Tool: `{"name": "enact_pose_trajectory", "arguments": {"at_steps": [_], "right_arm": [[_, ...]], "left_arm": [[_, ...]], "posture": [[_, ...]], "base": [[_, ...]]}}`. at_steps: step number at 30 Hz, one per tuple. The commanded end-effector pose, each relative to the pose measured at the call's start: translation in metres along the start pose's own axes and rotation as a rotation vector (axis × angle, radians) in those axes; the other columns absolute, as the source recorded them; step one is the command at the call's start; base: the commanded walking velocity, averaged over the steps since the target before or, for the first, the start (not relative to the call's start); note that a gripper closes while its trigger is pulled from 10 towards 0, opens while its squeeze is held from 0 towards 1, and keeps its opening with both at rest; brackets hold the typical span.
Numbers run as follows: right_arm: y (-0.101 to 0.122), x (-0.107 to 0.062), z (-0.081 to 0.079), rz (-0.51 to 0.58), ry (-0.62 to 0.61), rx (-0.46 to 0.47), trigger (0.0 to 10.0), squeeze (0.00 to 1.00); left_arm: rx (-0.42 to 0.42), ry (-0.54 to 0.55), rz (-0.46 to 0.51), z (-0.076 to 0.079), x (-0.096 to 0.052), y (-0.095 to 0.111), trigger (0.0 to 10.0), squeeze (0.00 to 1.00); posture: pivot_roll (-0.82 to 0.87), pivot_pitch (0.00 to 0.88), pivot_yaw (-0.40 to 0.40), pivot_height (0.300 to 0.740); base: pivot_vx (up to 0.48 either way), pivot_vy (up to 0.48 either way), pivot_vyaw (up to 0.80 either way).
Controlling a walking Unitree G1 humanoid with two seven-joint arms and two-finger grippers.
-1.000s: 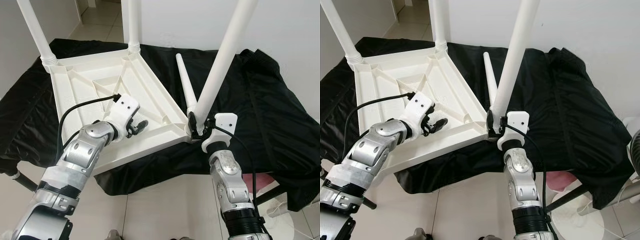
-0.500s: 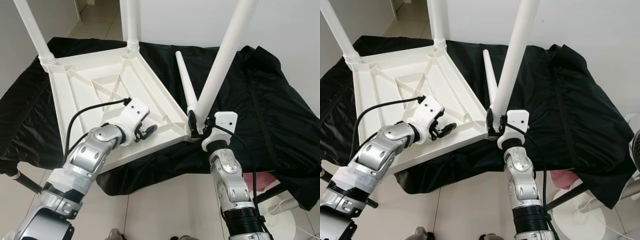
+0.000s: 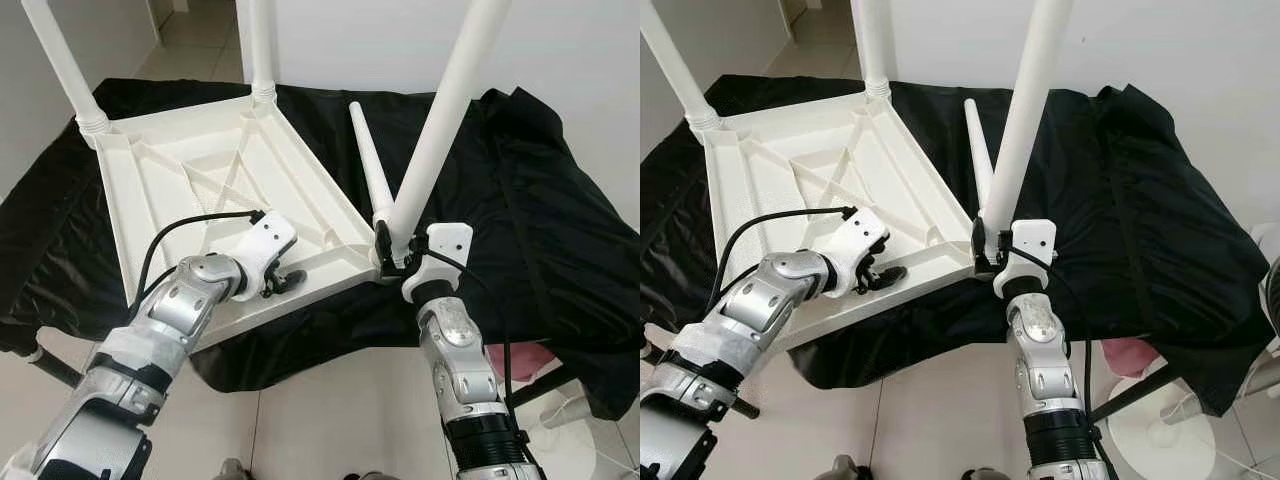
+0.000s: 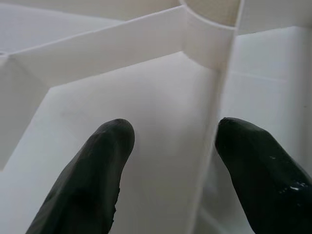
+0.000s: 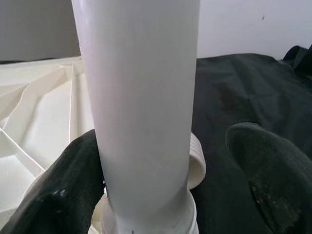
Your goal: Building children table
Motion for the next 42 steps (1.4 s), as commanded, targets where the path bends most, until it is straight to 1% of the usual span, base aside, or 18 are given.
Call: {"name": "enact_pose_trajectory", "arguments": {"at_steps": [1, 3, 4, 5, 22, 23, 25, 26, 31, 32, 33, 34, 35, 37, 38, 40, 41, 42], "right_arm": [[-0.006, 0.002, -0.001, -0.024, 0.002, -0.004, 10.0, 0.0], [-0.006, 0.002, -0.001, -0.024, 0.003, -0.003, 10.0, 0.0], [-0.006, 0.002, -0.003, -0.025, 0.008, -0.007, 10.0, 0.0], [-0.006, 0.002, -0.003, -0.027, 0.012, -0.008, 10.0, 0.0], [-0.007, 0.006, -0.005, -0.026, 0.017, -0.009, 10.0, 0.0], [-0.008, 0.006, -0.005, -0.026, 0.017, -0.01, 10.0, 0.0], [-0.008, 0.006, -0.005, -0.026, 0.017, -0.01, 10.0, 0.0], [-0.007, 0.006, -0.005, -0.024, 0.015, -0.011, 10.0, 0.0], [-0.007, 0.006, -0.004, -0.02, 0.01, -0.013, 10.0, 0.0], [-0.006, 0.007, -0.003, -0.016, 0.005, -0.014, 10.0, 0.0], [-0.005, 0.008, -0.001, -0.013, 0.001, -0.017, 10.0, 0.0], [-0.005, 0.008, -0.001, -0.013, 0.001, -0.017, 10.0, 0.0], [-0.004, 0.01, 0.001, -0.009, -0.001, -0.023, 10.0, 0.0], [-0.004, 0.01, 0.001, -0.009, -0.002, -0.026, 10.0, 0.0], [-0.004, 0.011, 0.003, -0.007, -0.005, -0.031, 10.0, 0.0], [-0.003, 0.013, 0.004, -0.004, -0.009, -0.036, 10.0, 0.0], [-0.002, 0.016, 0.006, -0.001, -0.017, -0.036, 10.0, 0.0], [-0.001, 0.017, 0.007, 0.001, -0.022, -0.036, 10.0, 0.0]], "left_arm": [[-0.119, 0.242, -0.09, -0.027, -0.004, -0.022, 4.5, 0.0], [-0.132, 0.259, -0.091, -0.031, -0.004, -0.022, 4.5, 0.0], [-0.151, 0.282, -0.086, -0.035, -0.006, -0.022, 1.7, 0.0], [-0.158, 0.296, -0.084, -0.039, -0.007, -0.022, 0.0, 0.0], [-0.154, 0.457, -0.051, -0.074, -0.012, -0.009, 0.0, 0.0], [-0.14, 0.46, -0.039, -0.075, -0.012, -0.005, 4.2, 0.0], [-0.131, 0.461, -0.03, -0.076, -0.011, -0.002, 4.2, 0.0], [-0.106, 0.452, -0.003, -0.074, -0.009, 0.005, 10.0, 0.0], [-0.082, 0.412, 0.05, -0.067, -0.005, 0.016, 10.0, 0.0], [-0.099, 0.379, 0.081, -0.061, -0.002, 0.021, 10.0, 0.12], [-0.112, 0.327, 0.123, -0.053, 0.001, 0.026, 10.0, 1.0], [-0.112, 0.327, 0.123, -0.053, 0.001, 0.026, 10.0, 1.0], [-0.104, 0.266, 0.198, -0.042, 0.004, 0.037, 10.0, 1.0], [-0.093, 0.257, 0.221, -0.039, 0.004, 0.041, 10.0, 1.0], [-0.073, 0.231, 0.267, -0.036, 0.003, 0.048, 10.0, 0.22], [-0.053, 0.201, 0.315, -0.031, 0.001, 0.055, 10.0, 0.22], [-0.053, 0.177, 0.366, -0.029, -0.003, 0.063, 10.0, 0.0], [-0.055, 0.165, 0.399, -0.028, -0.006, 0.068, 10.0, 0.0]], "posture": [[-0.06, 0.065, 0.009, 0.74], [-0.06, 0.065, 0.009, 0.74], [-0.05, 0.064, 0.003, 0.74], [-0.05, 0.063, 0.0, 0.74], [-0.05, 0.058, -0.001, 0.74], [-0.05, 0.058, 0.0, 0.74], [-0.05, 0.058, 0.0, 0.74], [-0.05, 0.058, 0.0, 0.74], [-0.05, 0.057, 0.0, 0.74], [-0.05, 0.056, 0.0, 0.74], [-0.05, 0.055, -0.001, 0.74], [-0.05, 0.055, -0.001, 0.74], [-0.05, 0.05, -0.006, 0.74], [-0.05, 0.05, -0.006, 0.74], [-0.04, 0.048, -0.007, 0.74], [-0.04, 0.048, -0.007, 0.74], [-0.04, 0.042, -0.01, 0.74], [-0.04, 0.042, -0.01, 0.74]], "base": [[0.0, 0.0, 0.0], [0.0, 0.0, 0.0], [0.0, 0.0, 0.0], [0.0, 0.0, 0.0], [0.0, 0.0, 0.0], [0.0, 0.0, 0.0], [0.0, 0.0, 0.0], [0.0, 0.0, 0.0], [0.0, 0.0, 0.0], [0.0, 0.0, 0.0], [0.0, 0.0, 0.0], [0.0, 0.0, 0.0], [0.0, 0.0, 0.0], [0.0, 0.0, 0.0], [0.0, 0.0, 0.0], [0.0, 0.0, 0.0], [0.0, 0.0, 0.0], [0.0, 0.0, 0.0]]}}
Point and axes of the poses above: a point about 5 cm out from each wrist's last joint towards the gripper, its own x axis pointing out of the wrist towards the gripper, its own y axis along the axis of the wrist's last joint, z = x × y, the point moved 2 cm from there along x, pointing out of the wrist towards the gripper, and after that the axes turned 3 degrees about x, right-handed, at the moved point
